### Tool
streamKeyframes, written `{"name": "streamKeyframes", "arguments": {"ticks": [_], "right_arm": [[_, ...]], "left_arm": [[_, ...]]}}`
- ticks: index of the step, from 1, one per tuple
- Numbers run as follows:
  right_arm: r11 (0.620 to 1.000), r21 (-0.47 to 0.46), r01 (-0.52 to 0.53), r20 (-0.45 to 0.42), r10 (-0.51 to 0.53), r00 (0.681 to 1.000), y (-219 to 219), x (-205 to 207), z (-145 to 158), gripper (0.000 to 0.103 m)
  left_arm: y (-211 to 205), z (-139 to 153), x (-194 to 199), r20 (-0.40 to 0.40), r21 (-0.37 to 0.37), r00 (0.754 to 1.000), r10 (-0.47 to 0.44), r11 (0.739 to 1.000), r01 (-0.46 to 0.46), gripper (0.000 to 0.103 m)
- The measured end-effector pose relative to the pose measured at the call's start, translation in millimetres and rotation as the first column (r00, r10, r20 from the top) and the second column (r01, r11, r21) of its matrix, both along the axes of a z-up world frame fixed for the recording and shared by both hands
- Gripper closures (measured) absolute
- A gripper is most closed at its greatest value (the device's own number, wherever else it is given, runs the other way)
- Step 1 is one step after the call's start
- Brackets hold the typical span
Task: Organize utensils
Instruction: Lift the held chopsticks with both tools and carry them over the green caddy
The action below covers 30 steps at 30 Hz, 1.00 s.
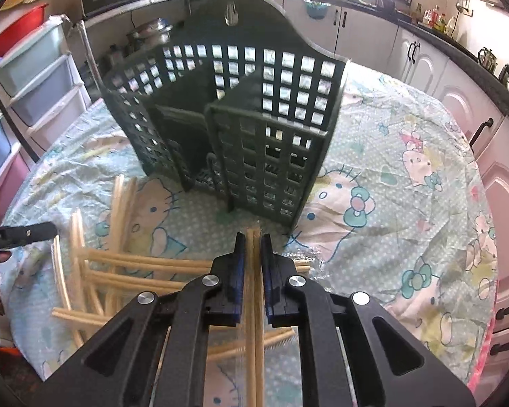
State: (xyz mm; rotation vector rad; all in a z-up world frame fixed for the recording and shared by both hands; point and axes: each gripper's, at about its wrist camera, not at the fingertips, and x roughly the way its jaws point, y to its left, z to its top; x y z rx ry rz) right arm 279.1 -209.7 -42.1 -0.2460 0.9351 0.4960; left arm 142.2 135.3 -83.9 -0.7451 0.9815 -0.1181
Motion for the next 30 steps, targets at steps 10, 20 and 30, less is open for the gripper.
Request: {"name": "streamKeyframes", "arguments": {"ticks": [10,20,30], "right_arm": [[0.992,0.124,-0.021,0.11,0.007,0.994,-9,-41,59,0.098],[0.975,0.216,-0.051,0.249,-0.005,0.968,5,-72,116,0.098],[0.956,0.282,-0.077,0.391,-0.042,0.919,4,-84,160,0.098]], "left_arm": [[-20,79,-4,0.226,0.136,0.97,-0.092,0.989,0.062,0.102],[-50,145,11,0.367,0.276,0.908,-0.2,0.956,0.098,0.102],[-70,203,22,0.483,0.329,0.835,-0.264,0.938,0.107,0.102]]}}
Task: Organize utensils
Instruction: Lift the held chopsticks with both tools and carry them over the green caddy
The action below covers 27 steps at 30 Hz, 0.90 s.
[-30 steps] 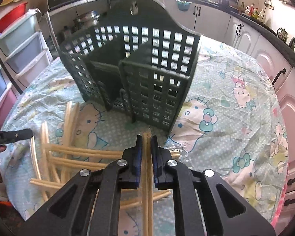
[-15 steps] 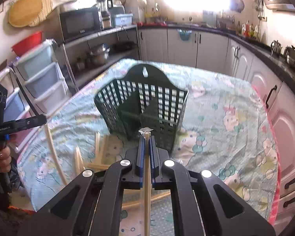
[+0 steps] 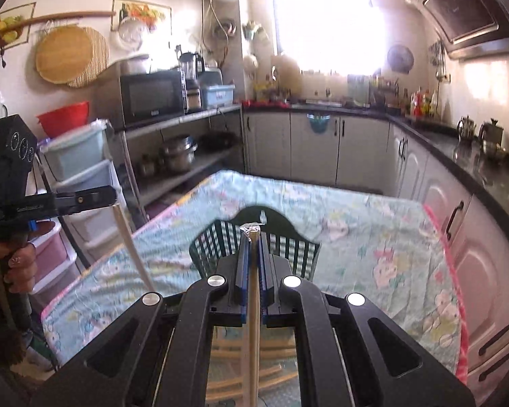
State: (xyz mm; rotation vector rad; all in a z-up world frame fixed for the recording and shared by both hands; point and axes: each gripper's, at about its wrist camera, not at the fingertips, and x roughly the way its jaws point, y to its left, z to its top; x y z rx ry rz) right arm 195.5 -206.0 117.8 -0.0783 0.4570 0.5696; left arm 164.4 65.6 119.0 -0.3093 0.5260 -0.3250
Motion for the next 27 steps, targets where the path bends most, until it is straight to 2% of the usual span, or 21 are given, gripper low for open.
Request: {"name": "streamKeyframes", "arguments": {"ticks": [6,10,19,27], "right_arm": [[0.998,0.057,0.017,0.057,-0.021,0.998,0,5,22,0.098],[0.996,0.088,0.032,0.13,-0.043,0.991,0,7,38,0.098],[0.981,0.191,0.014,0.231,-0.059,0.971,-4,25,70,0.098],[0.963,0.267,0.034,0.297,-0.116,0.948,-9,45,91,0.098]], "left_arm": [[-12,31,12,0.071,0.0,0.997,-0.021,1.0,0.021,0.102],[-20,52,21,0.113,0.004,0.993,-0.035,0.999,0.034,0.102],[-32,88,45,0.195,0.02,0.981,-0.023,1.0,0.02,0.102],[-40,101,65,0.246,0.069,0.969,0.0,0.997,-0.017,0.102]]}}
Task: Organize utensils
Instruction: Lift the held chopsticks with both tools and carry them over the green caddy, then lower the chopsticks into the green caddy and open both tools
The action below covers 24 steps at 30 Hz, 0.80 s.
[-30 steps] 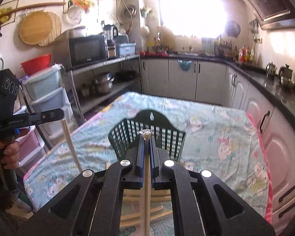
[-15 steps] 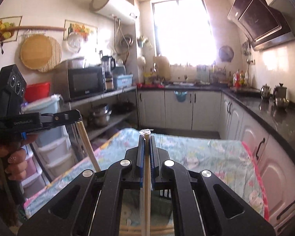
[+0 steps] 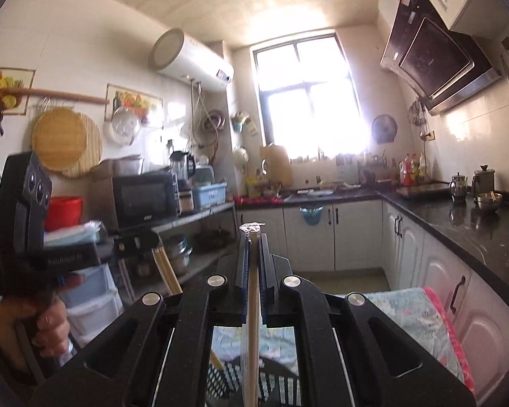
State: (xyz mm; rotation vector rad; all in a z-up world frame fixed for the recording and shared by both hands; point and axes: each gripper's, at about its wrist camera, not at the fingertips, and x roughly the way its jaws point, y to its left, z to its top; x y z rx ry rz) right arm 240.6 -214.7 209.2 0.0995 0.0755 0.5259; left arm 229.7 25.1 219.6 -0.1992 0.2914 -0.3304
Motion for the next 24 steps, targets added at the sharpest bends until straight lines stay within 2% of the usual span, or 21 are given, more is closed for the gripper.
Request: {"name": "streamKeyframes", "arguments": {"ticks": [5,13,24], "right_arm": [[0.999,0.014,0.048,0.02,-0.048,0.999,0,16,-4,0.098],[0.995,0.004,0.101,0.025,-0.101,0.995,3,30,-33,0.098],[0.985,-0.037,0.166,-0.03,-0.167,0.986,10,48,-81,0.097]], "left_arm": [[-4,-10,13,0.0,0.032,1.0,0.022,0.999,-0.022,0.102],[0,-46,31,-0.056,0.041,0.998,0.03,0.999,-0.028,0.102],[0,-93,43,-0.11,0.073,0.993,0.042,0.997,-0.034,0.102]]}}
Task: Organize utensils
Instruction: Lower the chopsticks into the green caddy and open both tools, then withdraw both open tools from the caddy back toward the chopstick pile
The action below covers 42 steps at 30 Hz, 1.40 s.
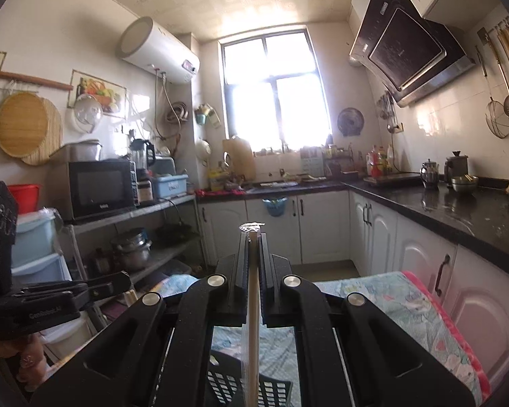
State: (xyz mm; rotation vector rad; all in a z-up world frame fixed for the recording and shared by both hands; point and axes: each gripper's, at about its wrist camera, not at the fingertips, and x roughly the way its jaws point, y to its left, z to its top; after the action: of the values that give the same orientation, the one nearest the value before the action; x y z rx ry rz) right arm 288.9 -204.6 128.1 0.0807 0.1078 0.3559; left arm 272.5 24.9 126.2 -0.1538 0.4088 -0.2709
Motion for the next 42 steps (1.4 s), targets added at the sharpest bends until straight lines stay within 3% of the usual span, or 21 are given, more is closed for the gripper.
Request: {"name": "streamKeyframes", "arguments": {"ticks": [14,16,18,20,22,25,27,29,32,34,42], "right_arm": [[0.996,-0.047,0.072,-0.126,-0.077,0.989,16,17,-39,0.095],[0.995,-0.049,0.084,-0.154,-0.09,0.984,16,20,-42,0.079],[0.995,-0.044,0.095,-0.166,-0.101,0.981,16,19,-44,0.068],[0.994,-0.044,0.1,-0.179,-0.106,0.978,15,19,-46,0.067],[0.994,-0.047,0.098,-0.193,-0.106,0.975,14,18,-47,0.057],[0.995,-0.04,0.097,-0.214,-0.103,0.971,11,15,-48,0.05],[0.994,-0.039,0.104,-0.226,-0.11,0.968,9,12,-47,0.047],[0.994,-0.036,0.103,-0.229,-0.108,0.967,6,8,-45,0.045],[0.993,-0.04,0.108,-0.227,-0.115,0.967,2,2,-40,0.041],[0.993,-0.041,0.106,-0.227,-0.113,0.967,-1,-2,-36,0.038],[0.994,-0.057,0.091,-0.231,-0.101,0.968,-14,-26,-27,0.028]], "left_arm": [[-3,-27,3,-0.008,0.048,1.0,0.006,0.999,-0.005,0.102],[1,-30,4,-0.021,0.038,1.0,0.012,0.999,-0.011,0.102],[3,-32,4,-0.023,0.032,1.0,0.011,0.999,-0.01,0.101],[4,-32,3,-0.026,0.028,1.0,0.014,1.0,-0.013,0.091],[9,-33,3,-0.04,0.013,0.999,0.026,1.0,-0.025,0.077],[15,-32,0,-0.051,-0.009,0.998,0.043,0.999,-0.044,0.062],[19,-28,-4,-0.054,-0.022,0.997,0.049,0.998,-0.05,0.054],[23,-24,-7,-0.048,-0.032,0.997,0.057,0.998,-0.058,0.036],[29,-17,-15,-0.041,-0.054,0.997,0.069,0.996,-0.071,0.018],[34,-11,-22,-0.029,-0.075,0.996,0.079,0.994,-0.081,0.01],[45,-3,-50,-0.014,-0.063,0.991,0.13,0.989,-0.13,0.01]]}}
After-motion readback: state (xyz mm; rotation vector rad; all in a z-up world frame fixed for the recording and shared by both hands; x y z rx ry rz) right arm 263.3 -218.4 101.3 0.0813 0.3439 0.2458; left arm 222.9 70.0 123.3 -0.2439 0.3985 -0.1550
